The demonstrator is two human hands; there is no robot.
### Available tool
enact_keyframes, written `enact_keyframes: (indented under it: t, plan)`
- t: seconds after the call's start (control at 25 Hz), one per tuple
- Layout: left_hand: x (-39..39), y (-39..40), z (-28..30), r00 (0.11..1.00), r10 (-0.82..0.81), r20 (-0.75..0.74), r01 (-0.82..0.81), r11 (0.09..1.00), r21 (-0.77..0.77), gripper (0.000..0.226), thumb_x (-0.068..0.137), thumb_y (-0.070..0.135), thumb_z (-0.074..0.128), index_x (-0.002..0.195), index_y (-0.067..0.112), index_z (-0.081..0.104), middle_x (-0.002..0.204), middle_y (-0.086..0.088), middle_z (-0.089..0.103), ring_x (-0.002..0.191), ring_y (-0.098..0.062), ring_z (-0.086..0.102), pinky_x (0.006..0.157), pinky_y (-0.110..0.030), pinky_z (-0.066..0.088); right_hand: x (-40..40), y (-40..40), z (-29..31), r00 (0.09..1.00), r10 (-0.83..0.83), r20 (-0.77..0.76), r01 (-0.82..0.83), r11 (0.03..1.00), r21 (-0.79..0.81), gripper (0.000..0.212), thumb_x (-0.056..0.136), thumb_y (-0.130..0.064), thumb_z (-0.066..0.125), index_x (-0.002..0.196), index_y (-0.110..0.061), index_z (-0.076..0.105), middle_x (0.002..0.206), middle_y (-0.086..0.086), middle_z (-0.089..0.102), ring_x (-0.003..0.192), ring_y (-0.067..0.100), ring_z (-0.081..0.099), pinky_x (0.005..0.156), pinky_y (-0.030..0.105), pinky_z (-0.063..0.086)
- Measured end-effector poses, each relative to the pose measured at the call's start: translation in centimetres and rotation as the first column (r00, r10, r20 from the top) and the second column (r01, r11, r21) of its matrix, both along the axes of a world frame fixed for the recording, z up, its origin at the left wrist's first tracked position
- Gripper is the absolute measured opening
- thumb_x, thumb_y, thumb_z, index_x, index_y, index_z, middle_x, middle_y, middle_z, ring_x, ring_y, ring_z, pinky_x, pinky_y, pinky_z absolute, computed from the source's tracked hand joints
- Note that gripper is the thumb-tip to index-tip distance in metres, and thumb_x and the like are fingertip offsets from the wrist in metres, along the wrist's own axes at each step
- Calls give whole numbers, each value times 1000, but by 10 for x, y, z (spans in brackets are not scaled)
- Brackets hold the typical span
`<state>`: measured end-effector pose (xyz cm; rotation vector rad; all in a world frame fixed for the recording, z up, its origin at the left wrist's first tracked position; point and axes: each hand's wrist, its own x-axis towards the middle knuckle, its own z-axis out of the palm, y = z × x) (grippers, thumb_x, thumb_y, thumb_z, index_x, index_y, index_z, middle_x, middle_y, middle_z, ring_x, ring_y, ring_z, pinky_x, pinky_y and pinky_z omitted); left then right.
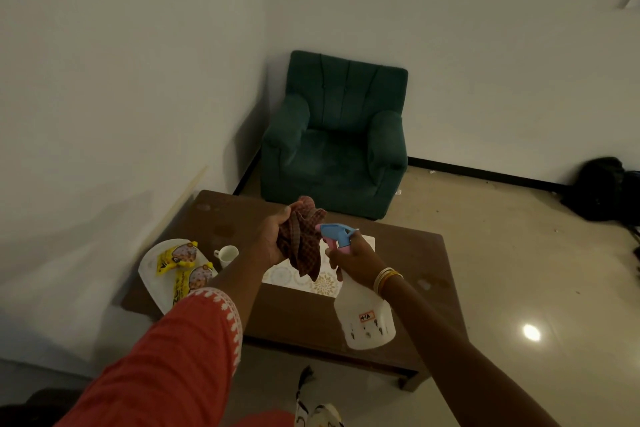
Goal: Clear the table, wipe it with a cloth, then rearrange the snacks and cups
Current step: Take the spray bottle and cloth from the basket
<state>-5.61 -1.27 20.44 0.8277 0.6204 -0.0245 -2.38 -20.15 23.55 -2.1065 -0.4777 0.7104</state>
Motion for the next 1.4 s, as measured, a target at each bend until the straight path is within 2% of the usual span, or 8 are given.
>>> enact_keyframes:
  t: [0.36,0.52,0.76,0.92,1.08,1.16,1.24,1.4]
  plan:
    - [-52,13,-10,992,120,-49,-118,993,30,35,97,36,47,121,13,59,117,-16,63,110,-35,58,97,-53,45,-30,6,-8,996,88,-16,-88,996,-1,52,96,-23,56,139,-14,28,106,6,58,74,5,56,59,13,44]
    - [-93,31,-16,975,219,-35,-218,976,17,37,98,34,45,126,14,58,123,-16,63,112,-35,58,89,-49,49,-54,27,-15,981,189,37,-190,981,31,49,94,-30,58,137,-17,38,117,11,62,91,17,63,81,31,56]
    - [-173,73,-20,959,277,-66,-275,961,38,23,98,29,47,99,15,65,92,-9,72,91,-28,63,72,-40,48,-108,79,-27,981,180,-64,-179,983,26,29,93,-22,60,118,-20,47,100,3,59,89,15,57,74,23,45]
    - [-253,126,-47,932,315,-176,-306,949,81,35,97,31,49,120,8,60,114,-18,65,108,-34,60,86,-44,47,-172,137,-67,990,56,-132,-39,991,131,29,85,-4,67,111,-10,56,86,-3,58,80,11,55,68,19,45]
    - [-346,169,-87,911,272,-309,-256,962,92,42,101,29,36,132,5,53,87,-16,73,81,-30,66,73,-37,49,-256,203,-124,976,-45,-212,76,987,142,35,78,9,71,111,10,59,82,3,59,79,18,55,64,25,45]
    - [-399,189,-109,867,267,-420,-220,963,156,43,96,26,47,130,0,52,92,-18,69,74,-28,63,70,-37,50,-301,238,-150,967,-25,-252,52,994,99,29,78,7,72,105,7,61,80,4,58,75,16,54,67,29,45]
    - [-448,205,-135,821,242,-517,-185,970,160,47,85,27,62,125,3,59,113,-22,65,91,-32,62,86,-43,51,-342,267,-165,961,34,-274,-13,997,77,28,80,0,73,104,4,61,80,4,57,73,15,54,66,23,44]
    - [-517,219,-168,755,273,-596,-237,961,141,42,96,28,50,128,1,54,128,-24,57,117,-41,54,93,-48,44,-399,310,-177,940,275,-203,-269,962,54,23,77,-8,77,92,-13,62,77,-9,52,76,9,51,60,11,38]
